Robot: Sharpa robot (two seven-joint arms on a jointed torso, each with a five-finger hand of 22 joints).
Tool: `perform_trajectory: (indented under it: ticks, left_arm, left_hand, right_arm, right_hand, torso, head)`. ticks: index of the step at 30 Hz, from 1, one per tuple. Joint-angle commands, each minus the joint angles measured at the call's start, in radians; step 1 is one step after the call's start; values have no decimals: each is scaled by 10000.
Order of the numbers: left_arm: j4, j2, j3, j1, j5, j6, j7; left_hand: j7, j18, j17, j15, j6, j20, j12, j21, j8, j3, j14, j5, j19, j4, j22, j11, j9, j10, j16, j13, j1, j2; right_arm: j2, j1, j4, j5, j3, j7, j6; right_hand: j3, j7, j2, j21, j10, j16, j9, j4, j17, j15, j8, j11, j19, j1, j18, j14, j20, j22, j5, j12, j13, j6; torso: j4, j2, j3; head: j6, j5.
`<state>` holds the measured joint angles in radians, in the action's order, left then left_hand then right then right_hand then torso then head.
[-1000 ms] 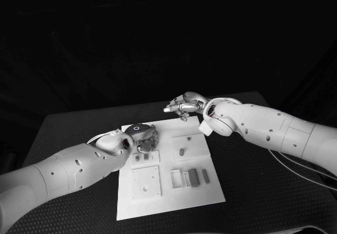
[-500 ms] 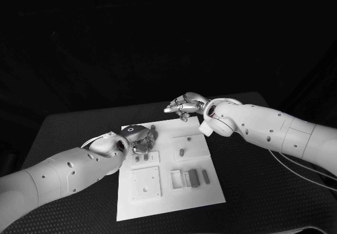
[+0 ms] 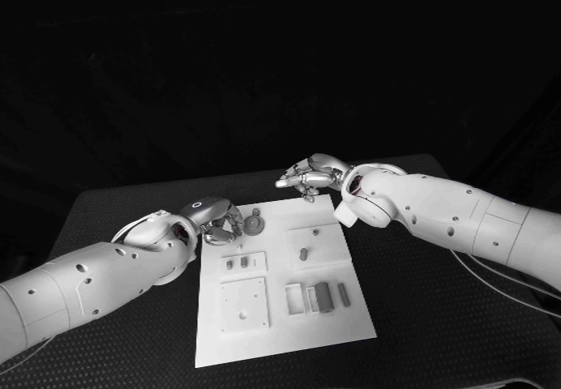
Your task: Assemble the parts on the task board
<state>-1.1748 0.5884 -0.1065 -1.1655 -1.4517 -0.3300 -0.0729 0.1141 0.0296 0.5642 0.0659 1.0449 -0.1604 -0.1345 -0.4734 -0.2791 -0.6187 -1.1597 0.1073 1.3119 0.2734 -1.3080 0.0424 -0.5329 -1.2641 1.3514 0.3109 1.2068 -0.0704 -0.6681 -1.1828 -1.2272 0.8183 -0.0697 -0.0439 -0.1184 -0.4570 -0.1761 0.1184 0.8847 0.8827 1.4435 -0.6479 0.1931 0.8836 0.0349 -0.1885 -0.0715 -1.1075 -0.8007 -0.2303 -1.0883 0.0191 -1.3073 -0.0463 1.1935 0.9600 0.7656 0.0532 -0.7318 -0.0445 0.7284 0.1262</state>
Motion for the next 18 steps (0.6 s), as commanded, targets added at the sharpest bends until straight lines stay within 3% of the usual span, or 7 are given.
perform_trajectory:
  ticks: [1,8,12,18]
  left_arm:
    - [-188,150,9,-52,345,347,172]
    - [-370,369,-4,-58,193,749,288]
    - [-364,339,-8,-56,76,807,300]
    - [-232,214,-16,-53,-120,791,265]
  left_hand:
    - [-2,863,-13,8,92,2,-17,-31,-70,-59,-66,37,54,0,-165,29,-12,-114,30,63,-2,69]
    - [-6,861,-15,12,100,-2,-13,-29,-76,-62,-71,33,59,4,-166,25,-13,-126,30,69,-5,70]
    - [-7,859,-15,13,102,-3,-9,-27,-77,-64,-72,32,59,5,-167,25,-13,-127,29,70,-7,71]
    - [-8,855,-16,14,102,-4,-4,-23,-78,-67,-72,30,57,5,-167,24,-13,-130,28,73,-10,74]
  right_arm:
    - [-14,4,-24,25,-2,-71,33]
    - [-19,4,-16,25,-2,-69,38]
    - [-20,4,-23,25,-2,-69,37]
    - [1,4,-15,25,-2,-70,41]
  right_hand:
    - [7,-87,-63,-58,-57,55,-13,29,-13,20,36,-5,26,20,-314,72,64,-165,-19,43,-9,-6]
    - [7,-86,-64,-57,-57,55,-13,30,-13,21,37,-5,25,20,-314,72,64,-165,-19,44,-10,-5]
    - [8,-86,-64,-57,-57,55,-13,31,-14,21,37,-5,25,20,-314,72,64,-165,-19,45,-11,-5]
    - [8,-86,-64,-57,-58,55,-13,32,-14,21,37,-5,26,20,-314,72,64,-165,-19,45,-12,-5]
  torso:
    - [14,-1,8]
    - [7,-3,13]
    - [10,-8,21]
    - [-16,-12,3]
  head:
    - [3,-12]
    - [25,-31]
    - [24,-40]
    - [27,-75]
